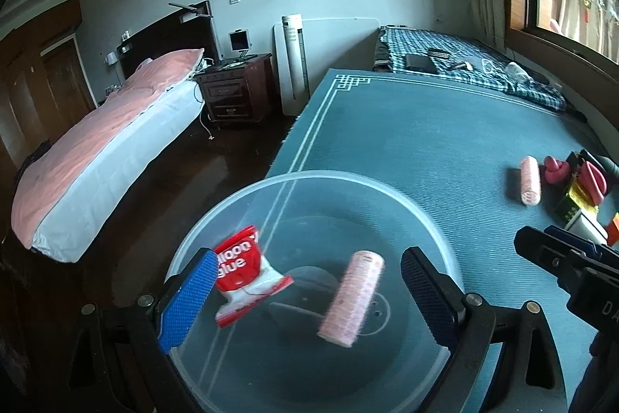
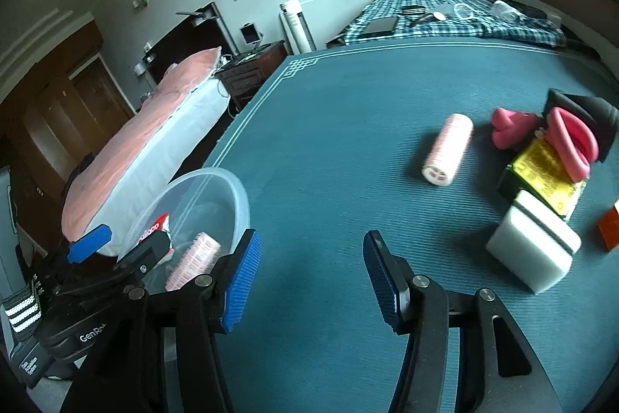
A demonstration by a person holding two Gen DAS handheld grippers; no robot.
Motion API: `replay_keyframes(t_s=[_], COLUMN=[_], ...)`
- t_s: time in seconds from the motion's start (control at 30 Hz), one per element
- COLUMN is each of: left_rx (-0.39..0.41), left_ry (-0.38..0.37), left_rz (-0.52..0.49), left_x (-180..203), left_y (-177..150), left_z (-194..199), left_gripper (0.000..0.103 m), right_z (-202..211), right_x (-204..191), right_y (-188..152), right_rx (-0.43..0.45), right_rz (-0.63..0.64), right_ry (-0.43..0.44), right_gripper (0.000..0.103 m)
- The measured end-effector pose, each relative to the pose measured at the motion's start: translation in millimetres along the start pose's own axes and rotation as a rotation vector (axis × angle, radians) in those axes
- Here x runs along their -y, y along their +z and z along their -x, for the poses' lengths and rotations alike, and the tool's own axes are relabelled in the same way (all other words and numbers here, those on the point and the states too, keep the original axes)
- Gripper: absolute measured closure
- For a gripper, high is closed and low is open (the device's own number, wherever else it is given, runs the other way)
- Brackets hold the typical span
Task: Organize objects
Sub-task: 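Withdraw both open tools from the bowl back over the table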
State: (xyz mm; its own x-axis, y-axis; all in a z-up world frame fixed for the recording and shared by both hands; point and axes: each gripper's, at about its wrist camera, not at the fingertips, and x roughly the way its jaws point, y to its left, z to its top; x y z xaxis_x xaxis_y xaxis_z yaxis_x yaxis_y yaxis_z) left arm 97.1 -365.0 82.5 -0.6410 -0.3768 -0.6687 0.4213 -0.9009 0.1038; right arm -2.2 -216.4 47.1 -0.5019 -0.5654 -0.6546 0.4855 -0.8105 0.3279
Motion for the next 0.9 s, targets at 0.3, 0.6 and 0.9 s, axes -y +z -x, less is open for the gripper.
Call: replay_keyframes(t_s=[0.3,0.6,0.9], left_rx=[-0.005,-0.019,-0.032], left_ry=[-0.033,-0.077,-0.131], left_rz=[-0.056,-0.095,-0.140], left_x=[37.8,78.5,116.8], left_y=[3.0,7.4,8.0], left_z=[0.0,-0.6,2.8], left_gripper=[0.005,0.005,0.004], right_z=[16.3,38.8,61.9], right_x=[34.7,76.7,115.0], right_y=[-0.3,-0.6,-3.6], right_rx=[0.024,0.064,0.102], right_rz=[-0.057,-0.110,-0.155], right_ry=[-0.027,-0.075,-0.130], right_gripper=[0.046,0.046,0.044])
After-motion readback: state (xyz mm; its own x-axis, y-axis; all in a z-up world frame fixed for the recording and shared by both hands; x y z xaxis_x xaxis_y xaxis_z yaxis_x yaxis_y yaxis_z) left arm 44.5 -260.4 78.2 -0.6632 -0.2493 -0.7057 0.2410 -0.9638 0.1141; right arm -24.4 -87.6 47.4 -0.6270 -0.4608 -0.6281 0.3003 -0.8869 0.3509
